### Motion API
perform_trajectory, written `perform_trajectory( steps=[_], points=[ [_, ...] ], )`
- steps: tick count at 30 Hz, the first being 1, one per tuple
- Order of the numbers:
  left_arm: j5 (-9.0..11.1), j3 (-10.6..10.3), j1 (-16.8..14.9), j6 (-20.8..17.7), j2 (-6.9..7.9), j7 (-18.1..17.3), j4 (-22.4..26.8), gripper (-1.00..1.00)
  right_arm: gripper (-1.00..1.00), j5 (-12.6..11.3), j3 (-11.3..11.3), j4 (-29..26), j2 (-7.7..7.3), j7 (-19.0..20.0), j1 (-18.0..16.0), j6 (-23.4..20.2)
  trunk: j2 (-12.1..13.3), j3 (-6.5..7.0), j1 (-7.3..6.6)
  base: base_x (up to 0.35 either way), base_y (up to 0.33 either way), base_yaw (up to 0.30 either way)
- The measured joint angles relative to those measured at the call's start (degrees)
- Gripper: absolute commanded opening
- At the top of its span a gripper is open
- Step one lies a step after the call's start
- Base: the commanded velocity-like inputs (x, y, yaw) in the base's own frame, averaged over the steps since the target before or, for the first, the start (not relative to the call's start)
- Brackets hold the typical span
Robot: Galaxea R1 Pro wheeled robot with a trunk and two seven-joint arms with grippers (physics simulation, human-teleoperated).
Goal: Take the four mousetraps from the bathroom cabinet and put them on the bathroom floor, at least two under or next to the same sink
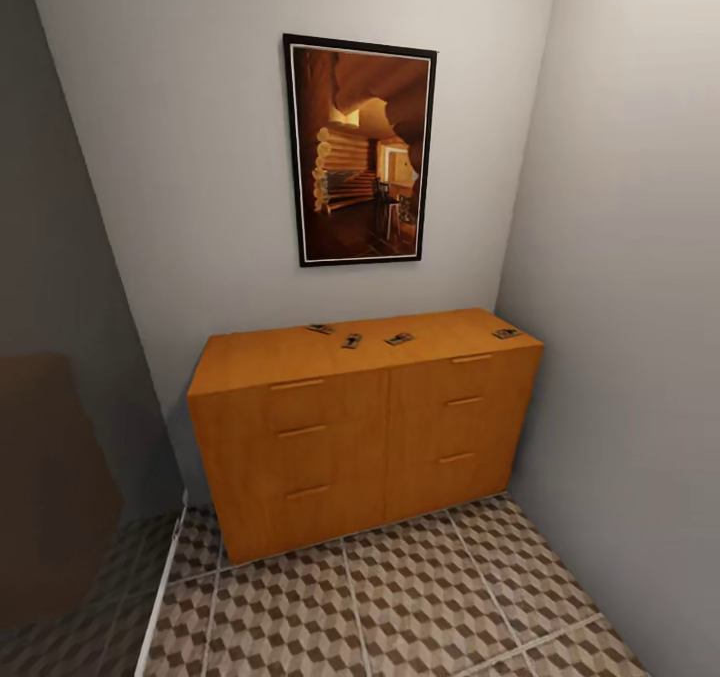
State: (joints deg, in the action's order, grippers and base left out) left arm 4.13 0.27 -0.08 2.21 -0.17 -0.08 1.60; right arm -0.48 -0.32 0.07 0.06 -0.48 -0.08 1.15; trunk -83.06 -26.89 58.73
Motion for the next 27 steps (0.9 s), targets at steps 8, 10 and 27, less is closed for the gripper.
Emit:
perform_trajectory(
  steps=[8, 10, 27],
  points=[
    [0.01, 0.00, 0.00, -0.02, 0.00, 0.00, -0.01, 1.00, 1.00, 0.00, 0.00, -0.01, -0.03, 0.00, 0.00, -0.03, 0.00, 0.00, -0.01, 0.021, 0.000, -0.086],
    [0.01, 0.00, 0.00, -0.04, 0.03, 0.00, -0.01, 1.00, 1.00, 0.00, 0.00, 0.00, -0.04, 0.00, 0.00, -0.03, 0.00, 0.00, -0.01, 0.125, 0.000, -0.030],
    [0.09, -0.08, 0.00, -0.12, 0.09, 0.00, -0.01, 1.00, 1.00, 0.00, 0.04, 0.01, -0.03, 0.00, 0.00, -0.03, 0.00, 0.00, -0.03, 0.281, 0.000, -0.006]
  ],
)
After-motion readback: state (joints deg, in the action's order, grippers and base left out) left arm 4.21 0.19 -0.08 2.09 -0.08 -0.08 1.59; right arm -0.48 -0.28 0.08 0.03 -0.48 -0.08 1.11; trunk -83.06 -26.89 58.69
